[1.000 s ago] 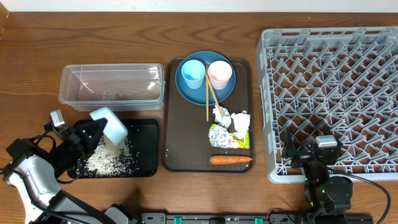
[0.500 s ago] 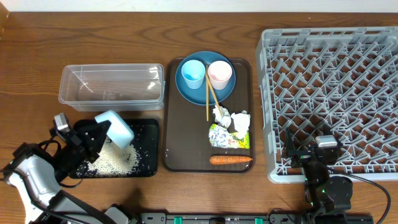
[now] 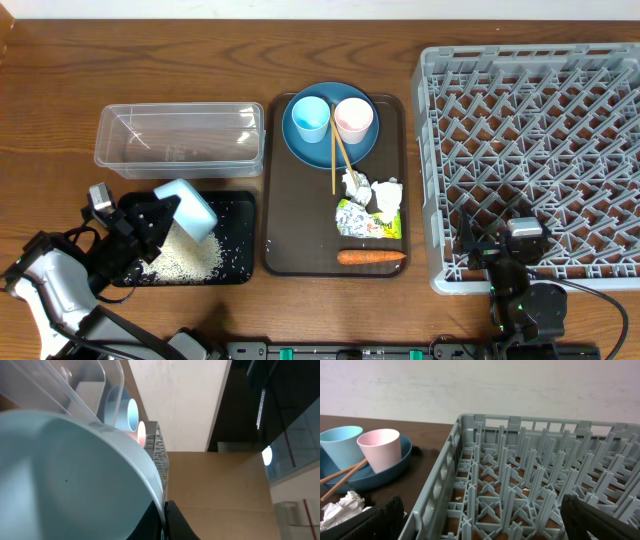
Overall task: Sort waste into correct bins and load items into the dishwasher rack
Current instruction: 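Tilt the bowl with the left gripper to pour rice onto the black tray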
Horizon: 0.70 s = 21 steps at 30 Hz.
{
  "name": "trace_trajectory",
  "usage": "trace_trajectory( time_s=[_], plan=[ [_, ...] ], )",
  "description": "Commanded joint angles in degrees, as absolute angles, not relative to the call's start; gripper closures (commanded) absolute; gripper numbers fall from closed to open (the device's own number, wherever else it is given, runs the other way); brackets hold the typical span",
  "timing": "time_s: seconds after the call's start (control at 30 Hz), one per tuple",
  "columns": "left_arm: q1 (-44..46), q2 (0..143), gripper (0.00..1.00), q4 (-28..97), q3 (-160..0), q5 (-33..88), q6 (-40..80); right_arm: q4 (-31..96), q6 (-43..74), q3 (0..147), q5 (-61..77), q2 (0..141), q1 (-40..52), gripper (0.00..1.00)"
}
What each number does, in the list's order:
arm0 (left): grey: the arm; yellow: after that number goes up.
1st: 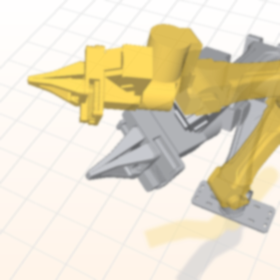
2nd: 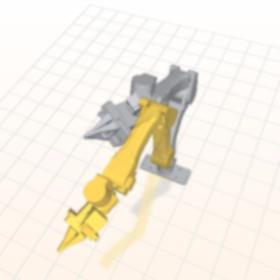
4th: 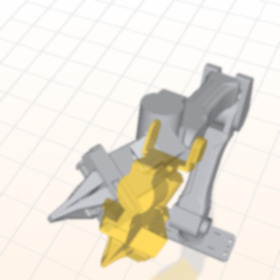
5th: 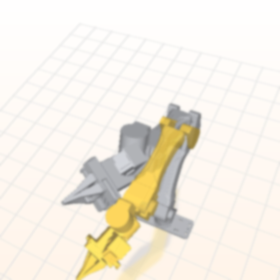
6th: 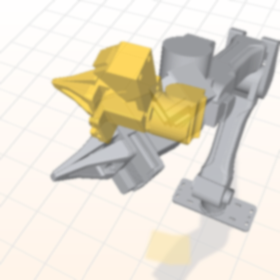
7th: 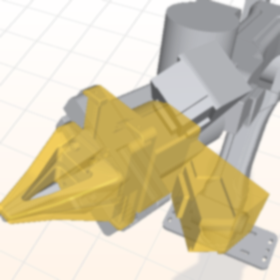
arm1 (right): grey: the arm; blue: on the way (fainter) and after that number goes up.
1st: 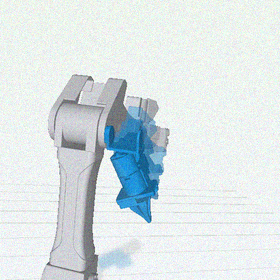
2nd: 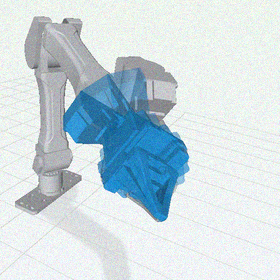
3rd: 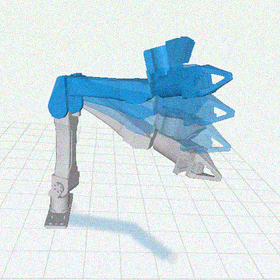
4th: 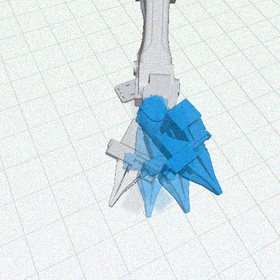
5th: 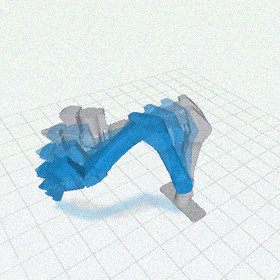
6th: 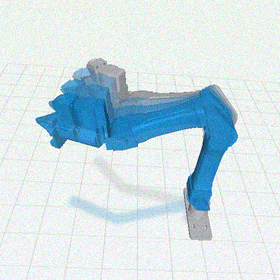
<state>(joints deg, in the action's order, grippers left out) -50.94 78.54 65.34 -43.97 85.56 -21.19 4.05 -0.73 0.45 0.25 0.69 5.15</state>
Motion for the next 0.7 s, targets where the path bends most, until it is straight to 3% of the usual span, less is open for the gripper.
trace_trajectory(
  time_s=[0.0,0.67],
  plan=[
    [-51.05,78.61,0.94,62.92,-43.92,86.32,-21.71,4.25,-1.8,0.3,0.45,0.34,4.67,0.01],
    [-51.03,78.59,0.94,61.8,-45.54,82.76,-18.5,4.25,-1.8,0.3,0.43,0.67,4.67,0.01]
  ],
)
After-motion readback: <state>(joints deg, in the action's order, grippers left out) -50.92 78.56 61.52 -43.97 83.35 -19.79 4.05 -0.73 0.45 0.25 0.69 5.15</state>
